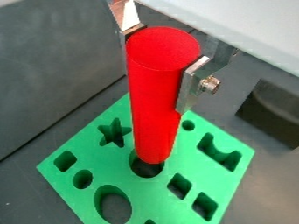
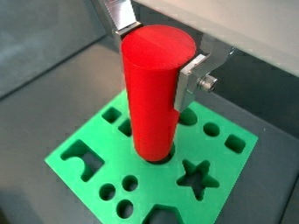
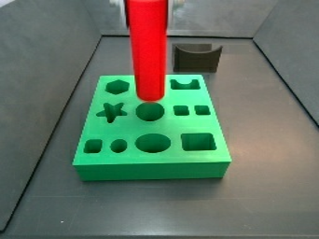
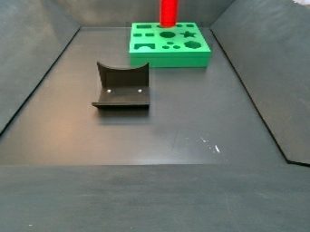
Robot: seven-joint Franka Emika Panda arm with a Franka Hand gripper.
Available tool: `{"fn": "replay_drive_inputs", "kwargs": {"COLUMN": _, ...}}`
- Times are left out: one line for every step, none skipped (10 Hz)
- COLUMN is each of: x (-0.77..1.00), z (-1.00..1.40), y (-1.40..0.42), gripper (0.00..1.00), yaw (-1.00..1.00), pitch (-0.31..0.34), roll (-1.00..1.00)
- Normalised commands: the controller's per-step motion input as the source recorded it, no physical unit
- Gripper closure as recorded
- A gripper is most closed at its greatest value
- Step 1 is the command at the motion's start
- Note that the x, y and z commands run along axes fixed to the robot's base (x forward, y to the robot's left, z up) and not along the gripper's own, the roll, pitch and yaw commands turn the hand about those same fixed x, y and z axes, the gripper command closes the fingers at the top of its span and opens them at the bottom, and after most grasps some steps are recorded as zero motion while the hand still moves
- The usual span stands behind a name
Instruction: Insert the round object.
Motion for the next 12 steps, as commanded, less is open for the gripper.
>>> {"fn": "replay_drive_inputs", "kwargs": {"x": 0.0, "z": -0.44, "y": 0.0, "gripper": 1.0, "yaw": 0.0, "pitch": 0.0, "roll": 0.07}}
{"fn": "replay_drive_inputs", "kwargs": {"x": 0.0, "z": -0.38, "y": 0.0, "gripper": 1.0, "yaw": 0.0, "pitch": 0.0, "roll": 0.0}}
{"fn": "replay_drive_inputs", "kwargs": {"x": 0.0, "z": -0.35, "y": 0.0, "gripper": 1.0, "yaw": 0.0, "pitch": 0.01, "roll": 0.01}}
{"fn": "replay_drive_inputs", "kwargs": {"x": 0.01, "z": -0.33, "y": 0.0, "gripper": 1.0, "yaw": 0.0, "pitch": 0.013, "roll": 0.01}}
{"fn": "replay_drive_inputs", "kwargs": {"x": 0.0, "z": -0.35, "y": 0.0, "gripper": 1.0, "yaw": 0.0, "pitch": 0.0, "roll": 0.0}}
{"fn": "replay_drive_inputs", "kwargs": {"x": 0.06, "z": -0.39, "y": 0.0, "gripper": 1.0, "yaw": -0.1, "pitch": 0.0, "roll": -0.03}}
{"fn": "replay_drive_inputs", "kwargs": {"x": 0.12, "z": -0.36, "y": -0.13, "gripper": 1.0, "yaw": -0.22, "pitch": 0.0, "roll": -0.1}}
{"fn": "replay_drive_inputs", "kwargs": {"x": 0.21, "z": -0.32, "y": -0.19, "gripper": 1.0, "yaw": -0.23, "pitch": 0.0, "roll": -0.12}}
{"fn": "replay_drive_inputs", "kwargs": {"x": 0.21, "z": -0.29, "y": -0.21, "gripper": 1.0, "yaw": -0.22, "pitch": 0.0, "roll": -0.12}}
{"fn": "replay_drive_inputs", "kwargs": {"x": 0.2, "z": -0.31, "y": -0.19, "gripper": 1.0, "yaw": -0.19, "pitch": 0.0, "roll": -0.11}}
{"fn": "replay_drive_inputs", "kwargs": {"x": 0.2, "z": -0.31, "y": -0.17, "gripper": 1.0, "yaw": -0.17, "pitch": 0.0, "roll": -0.1}}
{"fn": "replay_drive_inputs", "kwargs": {"x": 0.2, "z": -0.3, "y": -0.17, "gripper": 1.0, "yaw": -0.15, "pitch": 0.0, "roll": -0.08}}
